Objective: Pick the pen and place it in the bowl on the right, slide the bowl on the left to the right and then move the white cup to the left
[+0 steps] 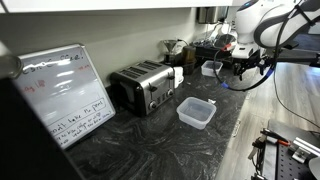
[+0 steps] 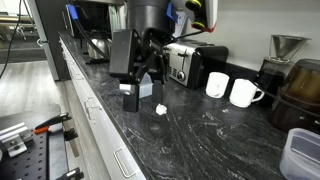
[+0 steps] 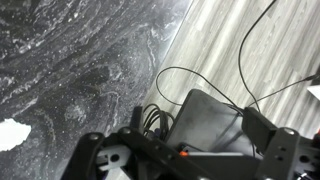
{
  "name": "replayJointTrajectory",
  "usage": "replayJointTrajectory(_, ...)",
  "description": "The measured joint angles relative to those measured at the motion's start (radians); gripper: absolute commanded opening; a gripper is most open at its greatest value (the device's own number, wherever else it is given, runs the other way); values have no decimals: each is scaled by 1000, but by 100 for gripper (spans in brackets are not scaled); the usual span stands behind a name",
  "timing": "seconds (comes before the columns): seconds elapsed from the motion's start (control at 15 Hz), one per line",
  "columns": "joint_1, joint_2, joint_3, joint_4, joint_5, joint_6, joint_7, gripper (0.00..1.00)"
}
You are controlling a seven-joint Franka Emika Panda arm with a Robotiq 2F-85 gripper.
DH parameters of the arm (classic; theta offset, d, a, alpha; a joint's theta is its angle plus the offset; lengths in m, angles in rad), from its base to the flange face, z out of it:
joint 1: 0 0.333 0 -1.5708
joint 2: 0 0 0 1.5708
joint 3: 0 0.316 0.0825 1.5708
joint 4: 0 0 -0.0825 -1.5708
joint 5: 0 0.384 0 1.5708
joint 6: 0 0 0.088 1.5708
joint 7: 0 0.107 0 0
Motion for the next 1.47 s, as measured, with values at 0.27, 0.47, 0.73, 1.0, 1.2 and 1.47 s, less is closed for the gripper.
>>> replayJointTrajectory(0.27, 66, -22, 11, -26, 69, 2, -166, 100)
replayJointTrajectory(0.47, 109, -52, 15, -59, 130, 6, -301, 100)
replayJointTrajectory(0.73, 182, -65, -5, -83, 171, 48, -449, 100)
replayJointTrajectory(1.0, 516, -65, -165, -121, 158, 101, -436, 100)
replayJointTrajectory(1.2, 696, -66, -262, -134, 141, 113, -430, 100)
replayJointTrajectory(1.47, 709, -70, -280, -135, 136, 114, -430, 100)
